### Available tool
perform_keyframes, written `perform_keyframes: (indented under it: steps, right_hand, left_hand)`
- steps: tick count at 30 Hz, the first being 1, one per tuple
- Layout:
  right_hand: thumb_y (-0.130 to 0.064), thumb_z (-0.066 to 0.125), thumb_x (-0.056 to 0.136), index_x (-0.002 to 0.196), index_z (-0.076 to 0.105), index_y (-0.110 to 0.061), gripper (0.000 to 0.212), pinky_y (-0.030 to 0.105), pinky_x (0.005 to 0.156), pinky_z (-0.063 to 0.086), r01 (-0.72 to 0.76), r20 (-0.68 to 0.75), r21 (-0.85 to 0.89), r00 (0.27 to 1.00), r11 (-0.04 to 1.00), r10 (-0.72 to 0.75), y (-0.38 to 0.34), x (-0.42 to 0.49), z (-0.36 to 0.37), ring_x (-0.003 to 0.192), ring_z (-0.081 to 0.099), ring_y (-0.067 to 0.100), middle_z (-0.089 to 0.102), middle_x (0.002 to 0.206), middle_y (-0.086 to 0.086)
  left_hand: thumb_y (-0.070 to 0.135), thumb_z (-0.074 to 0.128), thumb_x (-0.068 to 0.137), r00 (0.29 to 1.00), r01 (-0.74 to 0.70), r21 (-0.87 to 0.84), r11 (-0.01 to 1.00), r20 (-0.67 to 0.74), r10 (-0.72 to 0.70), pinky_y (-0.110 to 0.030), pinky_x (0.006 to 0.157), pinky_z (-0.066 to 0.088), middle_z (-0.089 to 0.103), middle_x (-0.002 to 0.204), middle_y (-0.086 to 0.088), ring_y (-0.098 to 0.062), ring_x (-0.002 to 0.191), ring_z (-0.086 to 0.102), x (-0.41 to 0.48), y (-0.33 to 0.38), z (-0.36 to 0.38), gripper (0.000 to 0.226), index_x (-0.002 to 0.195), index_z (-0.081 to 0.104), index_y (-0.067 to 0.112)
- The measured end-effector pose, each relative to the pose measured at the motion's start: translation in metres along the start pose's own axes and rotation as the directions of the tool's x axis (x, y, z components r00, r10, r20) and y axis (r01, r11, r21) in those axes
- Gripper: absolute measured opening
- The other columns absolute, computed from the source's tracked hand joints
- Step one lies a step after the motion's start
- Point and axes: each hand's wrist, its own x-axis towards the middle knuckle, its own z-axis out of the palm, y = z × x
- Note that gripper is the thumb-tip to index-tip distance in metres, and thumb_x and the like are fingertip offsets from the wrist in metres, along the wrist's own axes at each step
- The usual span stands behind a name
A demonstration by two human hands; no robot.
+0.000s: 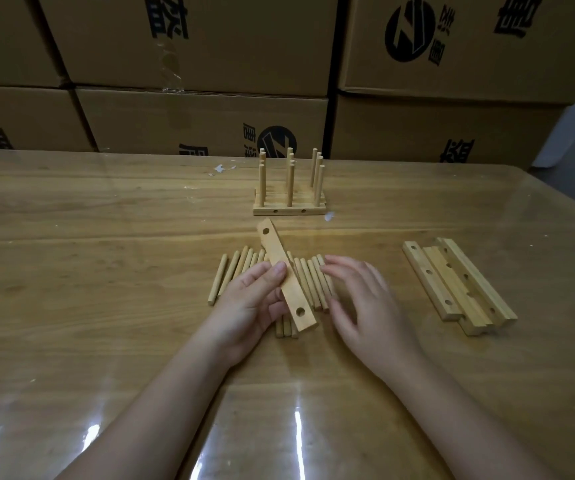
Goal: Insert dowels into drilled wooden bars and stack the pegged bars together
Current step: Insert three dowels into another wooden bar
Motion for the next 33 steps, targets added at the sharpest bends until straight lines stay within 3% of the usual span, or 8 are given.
perform_keyframes:
  steps: [3,7,14,18,21,24,29,33]
  right_hand:
    - [-0.032,0.046,0.095,0.142,0.031,-0.034,0.049,0.032,0.112,0.014,-0.127,0.123,-0.068,0.983,0.99,0.134,0.008,0.002,0.004,0.133,0.015,-0.002,0.028,0.147,-0.02]
    - [-0.042,0.036,0.096,0.141,0.032,-0.037,0.045,0.031,0.113,0.008,-0.104,0.267,-0.128,0.954,0.986,0.136,0.012,0.002,0.009,0.138,0.018,0.004,0.026,0.148,-0.022]
    - [-0.035,0.041,0.095,0.129,0.049,-0.028,0.036,0.029,0.106,0.023,-0.21,0.159,-0.17,0.959,0.963,0.237,0.014,0.002,0.011,0.126,0.037,0.007,0.043,0.137,-0.013]
    - [-0.025,0.039,0.097,0.122,0.055,-0.021,0.031,0.028,0.1,0.032,-0.247,0.085,-0.183,0.96,0.951,0.266,0.014,0.003,0.011,0.117,0.045,0.009,0.053,0.124,-0.008]
    - [-0.017,0.042,0.094,0.124,0.054,-0.02,0.032,0.027,0.1,0.031,-0.253,0.07,-0.211,0.96,0.944,0.273,0.014,0.003,0.012,0.118,0.045,0.011,0.054,0.124,-0.007]
    - [-0.013,0.045,0.092,0.125,0.054,-0.02,0.035,0.027,0.1,0.033,-0.264,0.062,-0.213,0.957,0.94,0.283,0.015,0.002,0.011,0.118,0.045,0.012,0.054,0.125,-0.006]
    - [-0.024,0.045,0.094,0.121,0.055,-0.023,0.029,0.024,0.095,0.033,-0.256,0.069,-0.205,0.959,0.945,0.275,0.013,0.001,0.009,0.114,0.045,0.008,0.053,0.12,-0.01]
    - [-0.027,0.047,0.094,0.121,0.056,-0.024,0.029,0.022,0.093,0.032,-0.258,0.072,-0.188,0.959,0.948,0.275,0.012,0.002,0.007,0.112,0.044,0.006,0.053,0.12,-0.011]
  left_hand:
    - [0.032,0.073,0.076,1.0,-0.023,-0.021,1.0,-0.015,0.023,-0.033,0.075,0.057,0.07,0.104,-0.015,-0.024,0.093,0.069,0.001,-0.001,-0.001,0.03,0.1,0.073,0.014]
    - [0.031,0.071,0.076,0.998,-0.054,-0.031,0.998,-0.044,0.053,-0.032,0.079,0.057,0.071,0.106,-0.012,-0.021,0.092,0.069,0.001,-0.001,0.0,0.027,0.1,0.074,0.02]
    - [0.022,0.075,0.071,0.998,-0.051,-0.057,0.997,-0.042,0.049,-0.022,0.059,0.055,0.067,0.07,-0.001,-0.011,0.063,0.066,-0.002,0.001,0.003,0.029,0.1,0.075,0.023]
    - [0.011,0.062,0.08,0.998,-0.06,-0.079,0.995,-0.038,0.057,-0.027,0.062,0.058,0.074,0.088,-0.011,-0.022,0.082,0.072,-0.002,0.001,0.002,0.027,0.101,0.075,0.023]
    - [0.007,0.052,0.081,1.0,-0.013,-0.116,0.993,-0.025,0.01,-0.03,0.062,0.058,0.073,0.091,-0.016,-0.026,0.084,0.072,-0.001,0.001,0.001,0.032,0.099,0.075,0.02]
    - [0.013,0.049,0.084,1.0,-0.023,-0.108,0.994,-0.01,0.022,-0.031,0.063,0.058,0.073,0.091,-0.015,-0.027,0.086,0.072,0.0,0.001,0.002,0.031,0.097,0.076,0.021]
    - [0.026,0.052,0.09,0.999,-0.025,-0.092,0.995,0.035,0.028,-0.033,0.072,0.057,0.066,0.119,-0.018,-0.027,0.098,0.069,-0.001,0.003,0.002,0.028,0.113,0.069,0.022]
    - [0.043,0.062,0.078,0.999,0.017,-0.062,0.998,0.038,-0.015,-0.037,0.076,0.058,0.067,0.115,-0.02,-0.026,0.091,0.07,-0.003,0.004,0.006,0.034,0.099,0.069,0.018]
